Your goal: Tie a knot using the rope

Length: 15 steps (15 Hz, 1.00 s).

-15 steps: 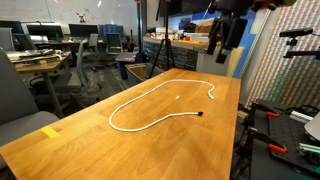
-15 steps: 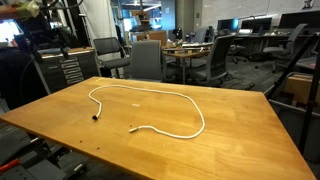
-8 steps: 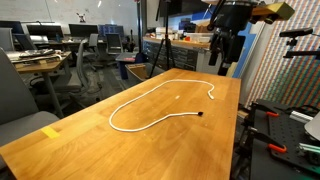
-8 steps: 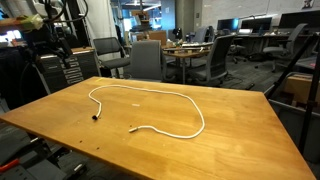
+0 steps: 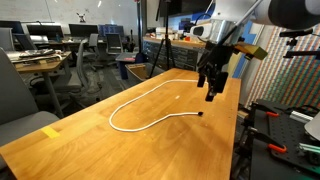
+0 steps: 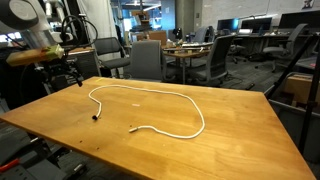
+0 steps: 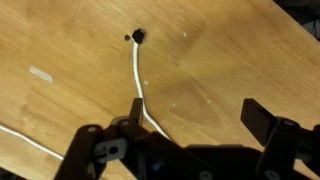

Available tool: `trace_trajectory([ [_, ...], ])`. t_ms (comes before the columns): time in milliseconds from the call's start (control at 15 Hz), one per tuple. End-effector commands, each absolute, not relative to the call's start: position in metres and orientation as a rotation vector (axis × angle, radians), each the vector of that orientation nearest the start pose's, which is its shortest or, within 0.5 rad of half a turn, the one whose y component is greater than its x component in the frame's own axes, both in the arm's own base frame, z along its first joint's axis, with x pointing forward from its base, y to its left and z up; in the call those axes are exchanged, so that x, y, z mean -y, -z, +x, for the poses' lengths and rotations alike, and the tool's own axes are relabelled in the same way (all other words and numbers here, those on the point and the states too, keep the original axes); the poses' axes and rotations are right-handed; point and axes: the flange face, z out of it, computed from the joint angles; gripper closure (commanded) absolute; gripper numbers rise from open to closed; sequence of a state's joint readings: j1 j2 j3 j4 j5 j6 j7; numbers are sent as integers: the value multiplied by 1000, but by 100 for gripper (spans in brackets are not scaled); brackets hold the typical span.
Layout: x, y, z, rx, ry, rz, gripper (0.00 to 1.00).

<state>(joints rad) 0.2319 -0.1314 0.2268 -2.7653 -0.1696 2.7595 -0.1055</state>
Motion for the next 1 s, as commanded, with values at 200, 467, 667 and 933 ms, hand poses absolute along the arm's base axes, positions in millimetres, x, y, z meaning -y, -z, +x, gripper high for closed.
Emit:
trace_trajectory([
  [200,-141,-187,355,1059,72,-3077,0],
  [467,-128,-163,356,931,54,-3100,16],
  [667,-127,-152,364,900,72,-3105,19],
  [933,-130,-144,387,902,143,-3123,14],
])
